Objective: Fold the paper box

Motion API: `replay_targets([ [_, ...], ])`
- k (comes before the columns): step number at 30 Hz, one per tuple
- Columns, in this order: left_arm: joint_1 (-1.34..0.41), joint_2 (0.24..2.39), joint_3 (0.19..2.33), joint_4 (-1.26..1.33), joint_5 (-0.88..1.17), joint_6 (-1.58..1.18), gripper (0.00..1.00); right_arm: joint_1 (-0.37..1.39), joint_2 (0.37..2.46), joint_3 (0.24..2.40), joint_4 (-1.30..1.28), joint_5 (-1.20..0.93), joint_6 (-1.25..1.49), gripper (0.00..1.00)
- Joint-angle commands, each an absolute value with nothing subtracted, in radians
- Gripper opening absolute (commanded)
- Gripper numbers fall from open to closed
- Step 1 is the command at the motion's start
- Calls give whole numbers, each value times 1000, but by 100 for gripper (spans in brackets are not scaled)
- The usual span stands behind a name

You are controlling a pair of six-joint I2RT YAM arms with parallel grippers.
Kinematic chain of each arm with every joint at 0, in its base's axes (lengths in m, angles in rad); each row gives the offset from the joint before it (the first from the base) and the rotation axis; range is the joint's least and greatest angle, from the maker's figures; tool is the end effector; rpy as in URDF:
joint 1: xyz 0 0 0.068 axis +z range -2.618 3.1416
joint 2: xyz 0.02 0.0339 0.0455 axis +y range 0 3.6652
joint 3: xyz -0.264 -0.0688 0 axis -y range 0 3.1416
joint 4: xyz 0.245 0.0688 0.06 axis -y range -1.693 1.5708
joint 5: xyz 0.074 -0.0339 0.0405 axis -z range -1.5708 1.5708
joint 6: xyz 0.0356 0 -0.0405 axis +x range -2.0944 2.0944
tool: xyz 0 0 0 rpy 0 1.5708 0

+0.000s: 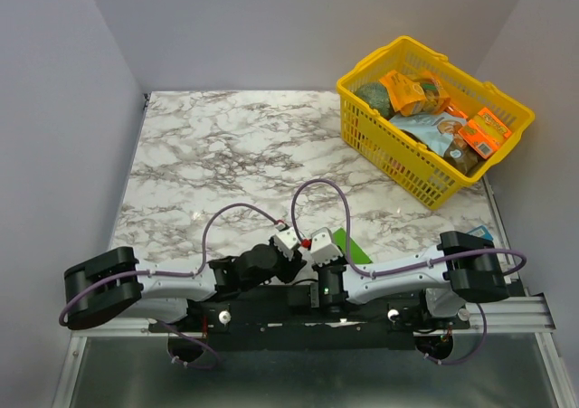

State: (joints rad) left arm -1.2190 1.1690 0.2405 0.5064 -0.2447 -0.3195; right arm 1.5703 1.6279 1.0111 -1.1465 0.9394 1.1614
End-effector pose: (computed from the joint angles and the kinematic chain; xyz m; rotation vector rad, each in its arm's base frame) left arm 0.0807 -0.1947 0.1518 0.7452 1.9192 -0.7425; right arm 0.0289 0.2514 0.1910 -0.5575 2.1526 -0.4394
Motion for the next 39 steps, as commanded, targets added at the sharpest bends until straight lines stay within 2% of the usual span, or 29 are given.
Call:
replay_targets([
  [1, -1190, 1141, 215, 560, -216, -357, 49, 1563, 1611, 991, -1089, 933, 1160, 30],
  [5, -1144, 1074, 196, 546, -213, -423, 49, 1559, 1627, 1002, -1085, 930, 1147, 24],
  [6, -1134, 1054, 193, 525, -209, -431, 49, 1559, 1631, 1003, -1086, 933, 1140, 4],
  [7, -1111, 1033, 190, 508, -204, -437, 49, 1559, 1634, 1012, -1097, 937, 1141, 1],
  [12, -1016, 818, 199, 327, -160, -482, 52, 1540, 1606, 1012, -1019, 945, 987, 1],
  [17, -881, 631, 247, 171, -40, -482, 59, 1439, 1413, 873, -646, 800, 642, 1],
  [22, -762, 656, 343, 91, 124, -466, 63, 1336, 1237, 805, -447, 585, 382, 1],
  [31, -726, 718, 478, 39, 255, -439, 67, 1192, 1151, 851, -428, 309, 198, 1],
  [39, -704, 631, 511, -55, 301, -440, 75, 927, 1155, 831, -362, -72, 32, 1],
])
